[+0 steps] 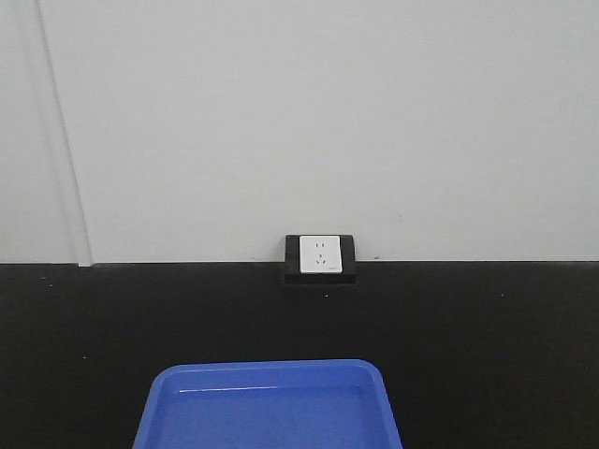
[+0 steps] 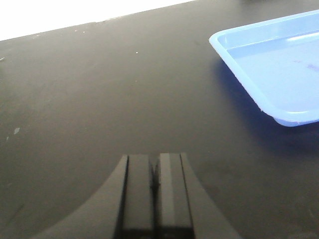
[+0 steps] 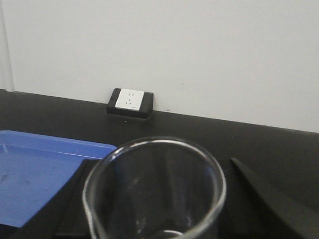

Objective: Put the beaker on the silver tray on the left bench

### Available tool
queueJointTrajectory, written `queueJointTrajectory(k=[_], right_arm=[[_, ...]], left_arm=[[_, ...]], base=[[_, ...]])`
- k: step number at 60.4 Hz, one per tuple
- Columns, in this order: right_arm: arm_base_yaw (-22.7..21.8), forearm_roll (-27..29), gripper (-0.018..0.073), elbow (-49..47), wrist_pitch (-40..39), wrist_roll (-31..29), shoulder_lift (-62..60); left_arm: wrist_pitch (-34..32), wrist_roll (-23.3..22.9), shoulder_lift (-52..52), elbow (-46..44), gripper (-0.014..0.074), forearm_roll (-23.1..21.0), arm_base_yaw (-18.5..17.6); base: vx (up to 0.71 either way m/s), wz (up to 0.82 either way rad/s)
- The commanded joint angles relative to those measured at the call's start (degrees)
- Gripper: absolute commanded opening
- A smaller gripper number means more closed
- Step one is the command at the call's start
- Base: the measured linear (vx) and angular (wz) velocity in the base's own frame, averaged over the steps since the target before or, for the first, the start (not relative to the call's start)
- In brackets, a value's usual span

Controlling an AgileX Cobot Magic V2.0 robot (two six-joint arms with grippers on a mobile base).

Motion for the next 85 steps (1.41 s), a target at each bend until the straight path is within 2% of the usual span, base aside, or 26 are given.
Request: queueJointTrajectory(k=[1,85], right_arm=[[-0.18,-2.03,-0.001,-1.53,-4.66,0.06,0.56],[-0.18,-2.03,-0.001,-1.53,-4.66,0.06,0.56]], left_arm=[[-4.79,-0.11,-0.39,1.14,0.0001,-0.2,-0.2],[-4.79,-0.11,-0.39,1.14,0.0001,-0.2,-0.2]], base=[[0.0,0.0],[0.0,-0.01]])
